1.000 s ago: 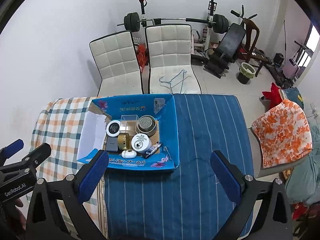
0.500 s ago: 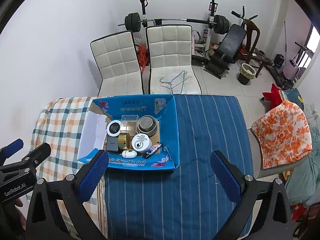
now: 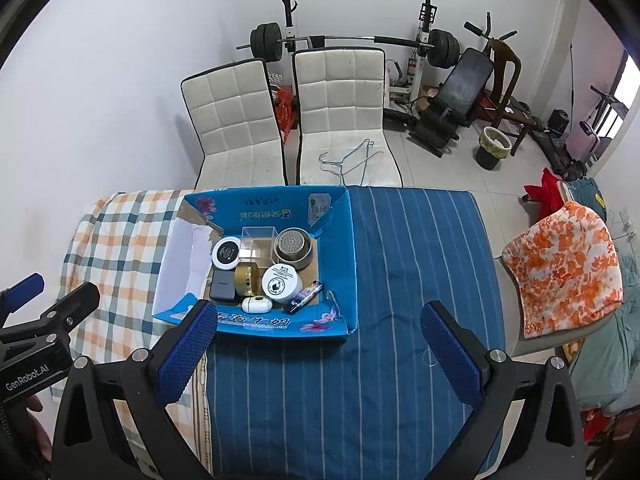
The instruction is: Organize rigid objects
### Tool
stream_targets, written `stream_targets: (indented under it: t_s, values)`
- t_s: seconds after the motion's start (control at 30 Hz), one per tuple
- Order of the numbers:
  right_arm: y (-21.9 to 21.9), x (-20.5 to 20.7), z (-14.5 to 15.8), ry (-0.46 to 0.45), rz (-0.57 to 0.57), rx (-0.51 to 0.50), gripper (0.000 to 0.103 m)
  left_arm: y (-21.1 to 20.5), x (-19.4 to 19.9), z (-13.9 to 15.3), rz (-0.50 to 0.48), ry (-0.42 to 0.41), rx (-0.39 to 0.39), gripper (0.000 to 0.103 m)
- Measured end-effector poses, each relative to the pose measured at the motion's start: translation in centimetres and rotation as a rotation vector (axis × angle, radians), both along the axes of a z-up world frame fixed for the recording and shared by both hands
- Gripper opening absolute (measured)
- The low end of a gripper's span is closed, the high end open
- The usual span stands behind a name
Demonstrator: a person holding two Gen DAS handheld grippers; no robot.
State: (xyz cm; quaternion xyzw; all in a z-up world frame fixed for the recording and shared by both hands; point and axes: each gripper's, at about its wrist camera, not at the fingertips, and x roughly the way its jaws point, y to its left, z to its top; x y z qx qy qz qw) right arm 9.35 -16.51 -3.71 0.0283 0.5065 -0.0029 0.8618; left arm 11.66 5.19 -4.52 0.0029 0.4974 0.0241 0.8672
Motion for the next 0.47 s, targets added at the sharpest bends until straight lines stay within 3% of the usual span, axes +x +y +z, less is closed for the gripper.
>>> stream_targets:
  t_s: [0.47]
  values:
    - [0.23,-0.11,-0.01,-0.001,0.017,-0.004,0.103,0.27,-0.19,0.09,0.0,-0.007,0.001,0.103]
